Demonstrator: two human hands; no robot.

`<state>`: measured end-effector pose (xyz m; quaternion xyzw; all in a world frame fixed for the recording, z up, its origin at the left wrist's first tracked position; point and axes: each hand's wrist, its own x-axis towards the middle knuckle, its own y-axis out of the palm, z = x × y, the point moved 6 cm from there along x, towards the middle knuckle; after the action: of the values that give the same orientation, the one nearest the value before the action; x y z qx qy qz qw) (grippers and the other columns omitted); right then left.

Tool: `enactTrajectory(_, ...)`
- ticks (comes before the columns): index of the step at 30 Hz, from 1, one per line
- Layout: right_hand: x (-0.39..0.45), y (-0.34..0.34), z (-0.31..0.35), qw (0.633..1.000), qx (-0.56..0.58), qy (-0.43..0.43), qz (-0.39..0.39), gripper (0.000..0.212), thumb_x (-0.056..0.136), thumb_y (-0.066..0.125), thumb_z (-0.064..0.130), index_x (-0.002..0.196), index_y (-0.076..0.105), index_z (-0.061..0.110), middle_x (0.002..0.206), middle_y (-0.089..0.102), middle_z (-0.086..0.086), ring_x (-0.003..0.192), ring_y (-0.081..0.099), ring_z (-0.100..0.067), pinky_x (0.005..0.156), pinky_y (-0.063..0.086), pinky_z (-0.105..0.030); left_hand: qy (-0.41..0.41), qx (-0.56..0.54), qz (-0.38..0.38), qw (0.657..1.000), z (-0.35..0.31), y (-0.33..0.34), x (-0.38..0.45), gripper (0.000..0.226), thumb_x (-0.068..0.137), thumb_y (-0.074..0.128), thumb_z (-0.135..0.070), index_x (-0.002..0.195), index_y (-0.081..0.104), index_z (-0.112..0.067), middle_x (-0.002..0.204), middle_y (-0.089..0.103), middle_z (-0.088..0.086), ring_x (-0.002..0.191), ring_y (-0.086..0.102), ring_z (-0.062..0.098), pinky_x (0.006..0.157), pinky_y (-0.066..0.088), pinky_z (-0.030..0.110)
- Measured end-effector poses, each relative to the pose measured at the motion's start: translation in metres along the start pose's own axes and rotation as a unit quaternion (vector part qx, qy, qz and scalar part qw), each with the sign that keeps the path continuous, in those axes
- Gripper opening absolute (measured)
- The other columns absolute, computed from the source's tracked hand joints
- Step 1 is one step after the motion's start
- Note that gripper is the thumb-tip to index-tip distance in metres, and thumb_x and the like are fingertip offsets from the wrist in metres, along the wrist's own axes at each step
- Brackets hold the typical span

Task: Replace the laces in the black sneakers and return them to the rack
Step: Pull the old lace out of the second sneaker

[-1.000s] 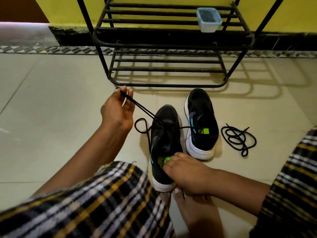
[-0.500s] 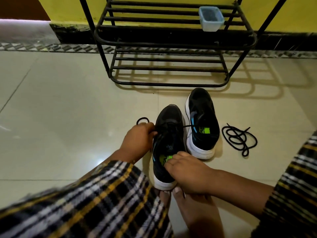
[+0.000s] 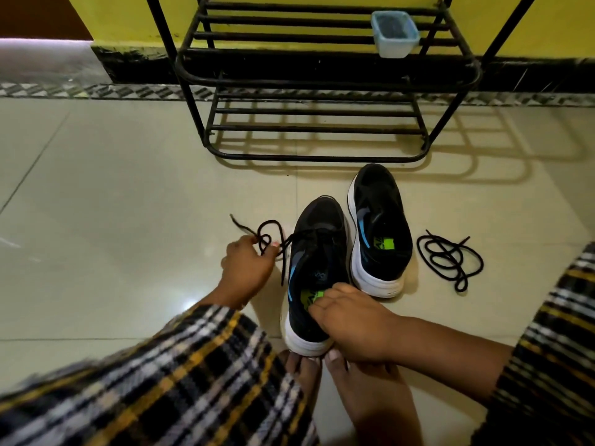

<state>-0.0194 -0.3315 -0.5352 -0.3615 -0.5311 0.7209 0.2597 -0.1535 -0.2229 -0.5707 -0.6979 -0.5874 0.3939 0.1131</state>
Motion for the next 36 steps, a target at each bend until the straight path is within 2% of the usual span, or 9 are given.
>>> enactTrajectory(3, -0.001, -0.003, 0.003, 1.0, 0.0, -0.011, 0.002, 0.042, 0.034, 0.081, 0.026, 0.067, 0.056, 0.019, 0.061, 0.056, 0.003, 0.058, 0.055, -0.018, 0.061, 0.045, -0.023, 0.182, 0.067, -0.04, 0.98, -0.033, 0.004, -0.029, 0.071, 0.078, 0.041, -0.067, 0.126, 0.05, -0.015, 0.133, 0.045, 0.007, 0.122, 0.044, 0.026, 0.103, 0.037, 0.038)
enactTrajectory(6, 0.0, -0.004, 0.003, 1.0, -0.015, -0.013, 0.0, 0.039, 0.034, 0.079, 0.027, 0.064, 0.055, 0.02, 0.058, 0.054, 0.003, 0.055, 0.054, -0.017, 0.059, 0.044, -0.022, 0.257, 0.102, 0.005, 0.961, -0.047, 0.021, -0.042, 0.052, 0.087, 0.053, -0.048, 0.126, 0.051, -0.014, 0.126, 0.05, 0.004, 0.115, 0.05, 0.022, 0.095, 0.043, 0.037)
enactTrajectory(9, -0.001, 0.0, 0.001, 1.0, 0.0, 0.006, 0.018, 0.035, 0.048, 0.077, 0.022, 0.077, 0.06, 0.013, 0.071, 0.06, -0.003, 0.067, 0.057, -0.023, 0.07, 0.046, -0.029, 0.241, 0.051, 0.033, 0.969, -0.042, 0.03, -0.04, 0.036, 0.092, 0.054, -0.012, 0.127, 0.051, -0.009, 0.127, 0.05, 0.009, 0.116, 0.052, 0.023, 0.094, 0.04, 0.028)
enactTrajectory(11, -0.001, 0.002, -0.001, 0.999, 0.002, 0.016, 0.029, 0.032, 0.059, 0.073, 0.019, 0.087, 0.061, 0.009, 0.082, 0.062, -0.008, 0.078, 0.058, -0.028, 0.079, 0.044, -0.033, 0.224, -0.003, 0.019, 0.974, -0.039, 0.029, -0.04, 0.035, 0.092, 0.05, -0.004, 0.127, 0.053, -0.007, 0.127, 0.053, 0.011, 0.116, 0.052, 0.024, 0.093, 0.037, 0.022)
enactTrajectory(16, -0.004, -0.008, -0.003, 0.995, 0.066, 0.028, 0.065, 0.034, 0.075, 0.063, 0.018, 0.107, 0.054, 0.009, 0.105, 0.055, -0.009, 0.098, 0.05, -0.028, 0.084, 0.031, -0.029, 0.222, -0.007, 0.005, 0.975, -0.033, 0.033, -0.047, 0.035, 0.096, 0.045, -0.008, 0.13, 0.049, -0.01, 0.131, 0.049, 0.007, 0.117, 0.051, 0.021, 0.091, 0.04, 0.026)
enactTrajectory(21, -0.002, -0.038, -0.009, 0.983, 0.16, 0.079, -0.052, 0.059, 0.071, 0.064, 0.031, 0.125, 0.046, 0.015, 0.12, 0.041, -0.002, 0.103, 0.048, -0.023, 0.079, 0.048, -0.036, 0.221, -0.013, 0.008, 0.975, -0.029, 0.031, -0.047, 0.032, 0.098, 0.043, -0.013, 0.13, 0.049, -0.013, 0.126, 0.05, 0.005, 0.111, 0.052, 0.019, 0.087, 0.043, 0.031)
enactTrajectory(28, 0.003, -0.044, -0.018, 0.987, 0.141, 0.074, -0.016, 0.083, 0.072, 0.067, 0.045, 0.142, 0.028, 0.02, 0.138, 0.027, 0.002, 0.119, 0.039, -0.021, 0.087, 0.048, -0.036, 0.231, -0.008, 0.027, 0.972, -0.032, 0.031, -0.051, 0.04, 0.091, 0.039, -0.023, 0.129, 0.048, -0.013, 0.126, 0.049, 0.006, 0.11, 0.053, 0.02, 0.087, 0.046, 0.038)
enactTrajectory(32, 0.009, -0.047, -0.022, 0.986, 0.127, 0.106, -0.017, 0.075, 0.082, 0.054, 0.06, 0.14, 0.028, 0.02, 0.137, 0.029, -0.001, 0.11, 0.05, -0.023, 0.082, 0.046, -0.033, 0.231, -0.021, 0.019, 0.972, -0.032, 0.033, -0.05, 0.033, 0.096, 0.044, -0.011, 0.128, 0.048, -0.013, 0.124, 0.049, 0.007, 0.11, 0.052, 0.022, 0.09, 0.044, 0.035)
enactTrajectory(36, 0.014, -0.046, -0.042, 0.958, 0.175, 0.22, -0.053, 0.061, 0.09, 0.053, 0.04, 0.139, 0.028, 0.014, 0.137, 0.029, -0.007, 0.105, 0.055, -0.032, 0.083, 0.049, -0.041, 0.239, -0.016, 0.015, 0.971, -0.034, 0.035, -0.051, 0.035, 0.095, 0.042, -0.011, 0.13, 0.049, -0.012, 0.127, 0.049, 0.009, 0.113, 0.051, 0.025, 0.095, 0.042, 0.036)
